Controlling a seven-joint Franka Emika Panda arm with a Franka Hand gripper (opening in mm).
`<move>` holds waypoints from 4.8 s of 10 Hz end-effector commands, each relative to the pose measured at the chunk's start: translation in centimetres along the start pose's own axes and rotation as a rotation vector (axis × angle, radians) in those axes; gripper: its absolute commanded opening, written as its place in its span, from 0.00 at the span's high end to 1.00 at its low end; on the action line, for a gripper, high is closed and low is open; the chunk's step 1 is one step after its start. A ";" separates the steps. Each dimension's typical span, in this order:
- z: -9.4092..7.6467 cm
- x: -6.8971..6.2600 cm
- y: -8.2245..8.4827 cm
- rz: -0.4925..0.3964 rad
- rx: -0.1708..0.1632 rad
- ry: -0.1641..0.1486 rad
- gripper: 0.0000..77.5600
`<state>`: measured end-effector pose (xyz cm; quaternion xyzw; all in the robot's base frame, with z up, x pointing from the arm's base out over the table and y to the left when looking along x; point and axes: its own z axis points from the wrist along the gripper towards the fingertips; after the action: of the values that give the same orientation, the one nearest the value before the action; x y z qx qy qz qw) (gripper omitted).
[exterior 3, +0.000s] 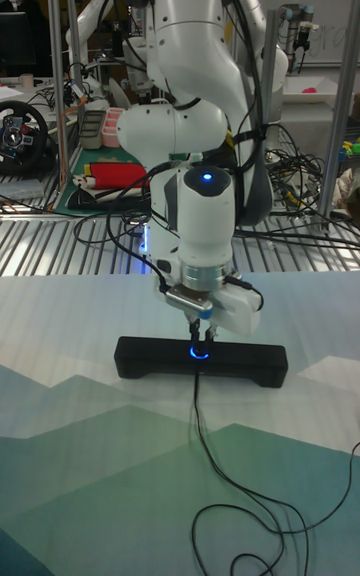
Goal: Turn the knob to increase the volume of the speaker
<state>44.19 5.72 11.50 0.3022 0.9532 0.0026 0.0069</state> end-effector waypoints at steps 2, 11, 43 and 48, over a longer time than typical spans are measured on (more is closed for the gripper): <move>-0.1 0.0 0.1 0.141 0.000 -0.002 0.99; -0.1 0.0 0.1 0.377 0.006 -0.011 0.99; -0.1 0.0 0.1 1.179 -0.064 -0.045 0.99; -0.1 0.0 0.1 1.231 -0.066 -0.046 0.99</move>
<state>44.12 5.83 11.47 0.7952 0.6048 0.0275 0.0331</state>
